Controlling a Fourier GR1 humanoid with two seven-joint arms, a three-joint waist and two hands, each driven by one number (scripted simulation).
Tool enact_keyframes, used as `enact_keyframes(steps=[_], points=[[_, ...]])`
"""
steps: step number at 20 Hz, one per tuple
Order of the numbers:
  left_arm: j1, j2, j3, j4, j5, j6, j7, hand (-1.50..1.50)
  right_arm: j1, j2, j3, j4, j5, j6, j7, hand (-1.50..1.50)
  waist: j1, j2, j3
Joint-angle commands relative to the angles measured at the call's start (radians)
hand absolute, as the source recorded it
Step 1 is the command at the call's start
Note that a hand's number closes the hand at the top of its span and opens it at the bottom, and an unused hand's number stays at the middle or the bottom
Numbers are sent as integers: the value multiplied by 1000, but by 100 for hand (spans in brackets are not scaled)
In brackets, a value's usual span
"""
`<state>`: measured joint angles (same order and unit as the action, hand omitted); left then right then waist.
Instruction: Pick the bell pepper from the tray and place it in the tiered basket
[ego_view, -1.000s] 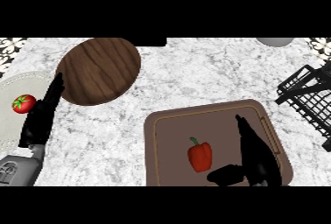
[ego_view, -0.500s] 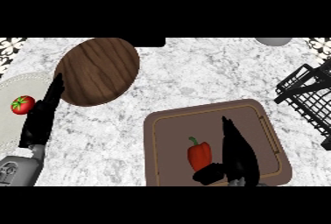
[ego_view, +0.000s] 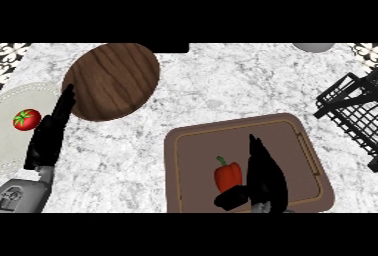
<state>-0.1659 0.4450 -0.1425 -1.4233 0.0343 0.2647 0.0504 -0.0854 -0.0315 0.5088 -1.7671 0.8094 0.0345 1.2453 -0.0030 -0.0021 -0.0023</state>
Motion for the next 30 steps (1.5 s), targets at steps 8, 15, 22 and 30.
enact_keyframes(steps=[8, 15, 22, 30], points=[[18, -28, 2, -6, -27, -1, -7, 0, -82, 31, 14, 136, -53, -44, 230, -150, 17, 3, 2], [12, -19, 12, -13, -31, -30, 7, 0, -55, 31, 69, 193, -181, -40, 188, 150, 16, 2, 2], [1, -68, 15, 17, -52, -12, -15, 0, -194, 30, 92, 236, -131, 49, 187, 150, 12, 3, 2], [8, -43, 59, 19, -41, -47, -28, 0, -144, 30, 96, 50, -104, -91, 240, 150, 1, -1, 1]])
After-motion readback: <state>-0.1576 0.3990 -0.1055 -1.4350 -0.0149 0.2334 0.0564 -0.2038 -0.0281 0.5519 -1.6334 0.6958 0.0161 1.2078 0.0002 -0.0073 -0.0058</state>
